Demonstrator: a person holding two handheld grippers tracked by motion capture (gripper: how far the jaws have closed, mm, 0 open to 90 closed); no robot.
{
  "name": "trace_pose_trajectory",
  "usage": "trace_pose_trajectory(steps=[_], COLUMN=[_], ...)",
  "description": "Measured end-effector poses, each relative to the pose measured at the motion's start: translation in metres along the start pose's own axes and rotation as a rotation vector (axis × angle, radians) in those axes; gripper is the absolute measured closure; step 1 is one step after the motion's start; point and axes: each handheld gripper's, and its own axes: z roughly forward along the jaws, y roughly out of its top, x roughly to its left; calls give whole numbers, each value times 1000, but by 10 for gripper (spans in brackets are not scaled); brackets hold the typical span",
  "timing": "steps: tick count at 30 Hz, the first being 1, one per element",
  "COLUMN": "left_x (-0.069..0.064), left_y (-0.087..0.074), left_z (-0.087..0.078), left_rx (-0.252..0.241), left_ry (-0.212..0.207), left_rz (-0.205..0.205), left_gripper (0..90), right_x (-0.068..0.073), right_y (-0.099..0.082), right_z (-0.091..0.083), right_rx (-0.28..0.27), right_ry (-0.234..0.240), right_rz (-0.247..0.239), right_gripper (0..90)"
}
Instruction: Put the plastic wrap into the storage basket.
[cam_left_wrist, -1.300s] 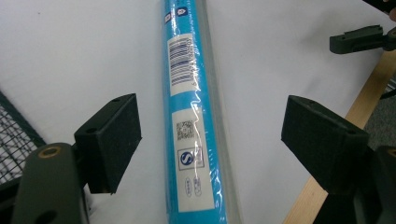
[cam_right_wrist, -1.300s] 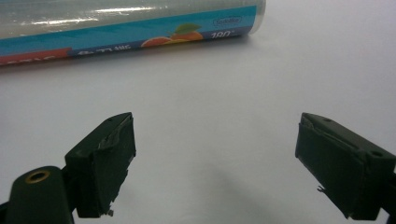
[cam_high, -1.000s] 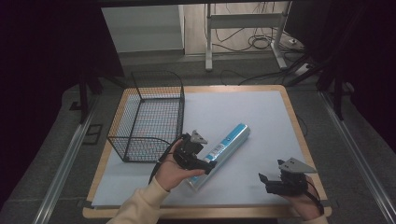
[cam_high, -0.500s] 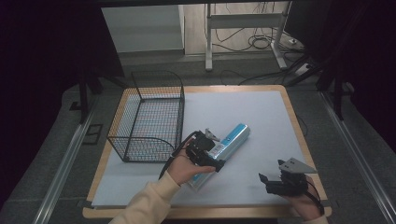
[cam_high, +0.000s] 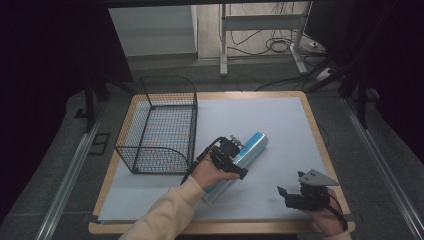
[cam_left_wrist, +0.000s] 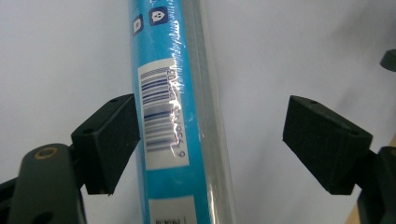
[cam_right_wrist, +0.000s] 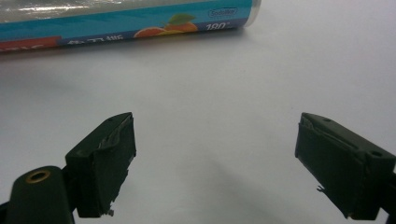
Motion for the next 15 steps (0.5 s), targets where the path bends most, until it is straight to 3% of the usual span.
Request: trace_pose_trajectory(steps=[6, 15], left_x=[5, 9], left_y=[4, 11], left_z=[13, 26], left_rx=[35, 81], left_ry=[-4, 26], left_rz=[-14, -19], left_gripper=[183, 174], right_x=[-1, 0], right_y=[0, -1], right_z=[0, 0], right_rx=[-5, 0], right_ry=[-10, -10], right_rz=[1, -5], right_gripper=[128, 128])
